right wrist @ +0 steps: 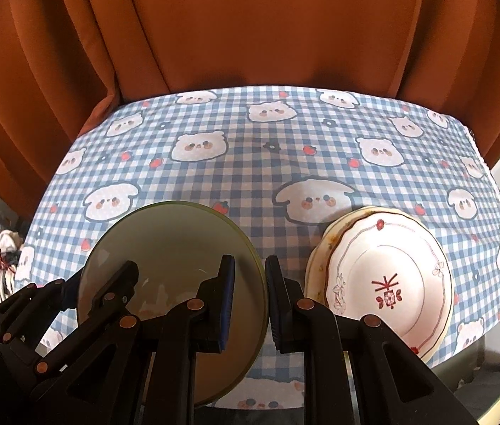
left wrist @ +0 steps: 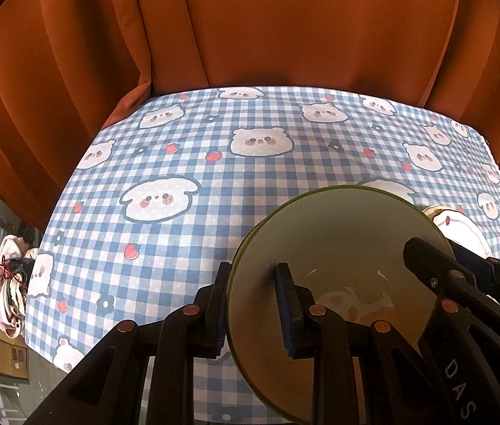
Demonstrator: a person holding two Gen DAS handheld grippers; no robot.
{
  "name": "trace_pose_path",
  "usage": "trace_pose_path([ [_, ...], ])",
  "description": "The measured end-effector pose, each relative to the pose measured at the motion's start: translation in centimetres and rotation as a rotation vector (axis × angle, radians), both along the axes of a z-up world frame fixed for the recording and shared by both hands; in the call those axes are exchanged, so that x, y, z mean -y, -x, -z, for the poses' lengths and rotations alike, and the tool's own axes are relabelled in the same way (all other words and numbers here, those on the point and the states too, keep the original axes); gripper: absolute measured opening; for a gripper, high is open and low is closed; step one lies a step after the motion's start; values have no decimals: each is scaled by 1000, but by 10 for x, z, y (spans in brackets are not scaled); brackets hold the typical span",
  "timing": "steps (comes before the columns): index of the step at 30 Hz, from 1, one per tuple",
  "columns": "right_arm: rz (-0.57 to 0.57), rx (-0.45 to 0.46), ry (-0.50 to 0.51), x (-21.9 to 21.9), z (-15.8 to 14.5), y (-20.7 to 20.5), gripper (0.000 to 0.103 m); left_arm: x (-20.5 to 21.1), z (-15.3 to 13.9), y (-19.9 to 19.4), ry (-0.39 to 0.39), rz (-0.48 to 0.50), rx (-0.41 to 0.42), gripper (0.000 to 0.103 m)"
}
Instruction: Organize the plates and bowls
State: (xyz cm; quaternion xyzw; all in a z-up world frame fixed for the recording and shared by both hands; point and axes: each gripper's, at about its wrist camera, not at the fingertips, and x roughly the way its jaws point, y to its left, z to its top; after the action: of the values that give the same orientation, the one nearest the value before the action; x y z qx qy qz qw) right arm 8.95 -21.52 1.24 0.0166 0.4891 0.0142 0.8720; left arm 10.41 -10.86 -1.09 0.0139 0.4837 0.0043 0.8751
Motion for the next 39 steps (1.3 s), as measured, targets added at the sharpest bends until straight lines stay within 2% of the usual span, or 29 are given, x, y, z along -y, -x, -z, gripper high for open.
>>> trace_pose_path([
  [9, -2, -32, 2, -2, 13, -17, 21, -2, 12, -13, -22, 8, -17, 23],
  [15, 12, -76, 10, -6, 29, -20, 21, -5, 28, -17, -7, 29, -75, 22],
  [26, 67, -63, 40, -10, 32, -24, 21, -10, 31, -25, 16, 104, -82, 22],
  [29, 97, -64, 47, -12, 32, -24, 21, -14, 31, -26, 61, 140, -91, 30],
  [32, 128, -71, 44, -12, 33, -23, 21, -18, 31, -28, 75, 169, -93, 36],
  [34, 147, -75, 44, -12, 32, -22, 22, -20, 31, -29, 94, 190, -98, 46],
  [35, 153, -78, 42, -13, 32, -22, 26, -21, 32, -29, 102, 198, -101, 50],
  [37, 158, -93, 24, -15, 34, -21, 43, -24, 34, -29, 123, 218, -112, 58],
  [38, 167, -96, 22, -16, 34, -20, 60, -24, 36, -29, 137, 230, -120, 60],
  [39, 188, -91, 37, -17, 34, -18, 68, -25, 39, -29, 153, 239, -131, 62],
])
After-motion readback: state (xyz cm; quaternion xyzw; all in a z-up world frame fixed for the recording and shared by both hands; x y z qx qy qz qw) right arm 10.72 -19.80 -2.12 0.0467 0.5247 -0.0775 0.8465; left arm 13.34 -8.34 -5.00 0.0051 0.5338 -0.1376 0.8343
